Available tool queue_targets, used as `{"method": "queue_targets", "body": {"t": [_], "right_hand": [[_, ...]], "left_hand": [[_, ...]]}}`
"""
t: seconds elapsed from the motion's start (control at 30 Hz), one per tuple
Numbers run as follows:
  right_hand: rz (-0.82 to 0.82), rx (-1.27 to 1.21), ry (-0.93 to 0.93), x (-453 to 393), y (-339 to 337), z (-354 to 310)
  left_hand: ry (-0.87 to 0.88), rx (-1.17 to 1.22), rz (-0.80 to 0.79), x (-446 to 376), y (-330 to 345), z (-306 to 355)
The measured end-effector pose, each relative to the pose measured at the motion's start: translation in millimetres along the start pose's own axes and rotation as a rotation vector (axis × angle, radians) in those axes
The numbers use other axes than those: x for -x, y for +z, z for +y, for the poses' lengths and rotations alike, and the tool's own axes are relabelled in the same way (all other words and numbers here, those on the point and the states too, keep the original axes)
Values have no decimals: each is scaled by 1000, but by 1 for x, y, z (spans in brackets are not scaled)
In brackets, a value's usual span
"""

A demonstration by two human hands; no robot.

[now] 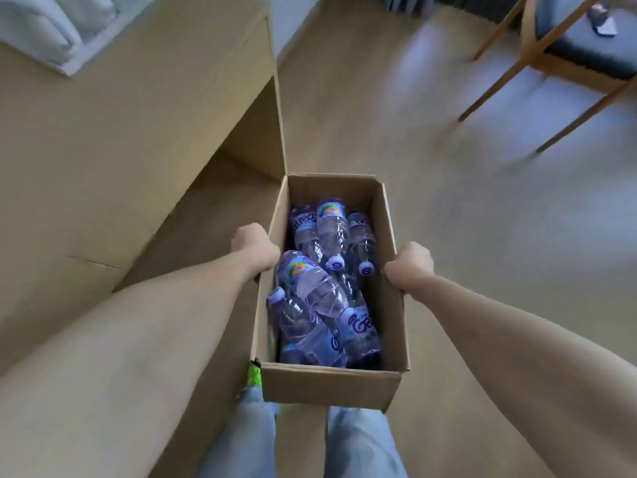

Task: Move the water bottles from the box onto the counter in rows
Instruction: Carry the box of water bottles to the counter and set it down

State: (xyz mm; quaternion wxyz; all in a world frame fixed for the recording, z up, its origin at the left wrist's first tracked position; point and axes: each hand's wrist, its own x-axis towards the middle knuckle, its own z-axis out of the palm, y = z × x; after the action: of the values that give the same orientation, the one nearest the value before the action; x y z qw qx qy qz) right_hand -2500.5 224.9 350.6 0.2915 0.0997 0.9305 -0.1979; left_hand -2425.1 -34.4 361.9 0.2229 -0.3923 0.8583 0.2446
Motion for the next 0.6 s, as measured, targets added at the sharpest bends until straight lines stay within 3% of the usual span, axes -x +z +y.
{"method": "queue_targets", "body": {"t": [0.27, 0.6], "right_hand": [[-171, 289, -184, -134, 114, -14], [-203, 533, -439, -287, 264, -45]], "left_hand": [[-356, 256, -51, -81, 123, -59], [-659, 476, 88, -188, 288, -112]]}}
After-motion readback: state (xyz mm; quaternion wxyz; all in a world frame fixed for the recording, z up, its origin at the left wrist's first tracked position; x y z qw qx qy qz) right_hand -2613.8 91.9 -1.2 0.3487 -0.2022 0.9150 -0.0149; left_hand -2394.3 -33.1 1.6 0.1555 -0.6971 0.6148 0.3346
